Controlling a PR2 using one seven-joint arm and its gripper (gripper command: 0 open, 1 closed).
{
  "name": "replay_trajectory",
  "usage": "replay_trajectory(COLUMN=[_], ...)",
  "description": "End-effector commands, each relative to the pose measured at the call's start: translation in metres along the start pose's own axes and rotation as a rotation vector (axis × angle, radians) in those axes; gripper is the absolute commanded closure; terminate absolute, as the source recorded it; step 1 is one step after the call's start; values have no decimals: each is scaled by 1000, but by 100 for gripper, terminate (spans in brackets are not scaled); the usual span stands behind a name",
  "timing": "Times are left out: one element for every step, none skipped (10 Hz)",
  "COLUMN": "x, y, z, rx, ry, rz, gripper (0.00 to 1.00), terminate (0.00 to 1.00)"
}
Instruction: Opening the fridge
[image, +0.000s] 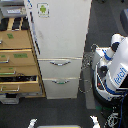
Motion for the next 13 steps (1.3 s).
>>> replay_trajectory(x=[1, 9, 23, 44, 61, 76, 110, 123, 139, 151, 162, 181, 183], y=[-1, -5, -9, -11, -12, -14, -13, -12, -9, -8, -6, -2, -1], z=[0, -1, 2, 6, 14, 23, 35, 37, 44, 48, 54, 64, 65], rx=[-4, -44, -60, -60, -51, -38, -26, -10, 5, 18, 27, 40, 41], ry=[8, 32, 27, 11, -13, -39, -78, -88, -111, -124, -136, -156, -159], rz=[-7, -15, -35, -55, -78, -106, -144, -157, -178, -200, -222, -243, -246], gripper=[0, 0, 0, 0, 0, 0, 0, 0, 0, 0, 0, 0, 0], terminate=[0, 0, 0, 0, 0, 0, 0, 0, 0, 0, 0, 0, 0])
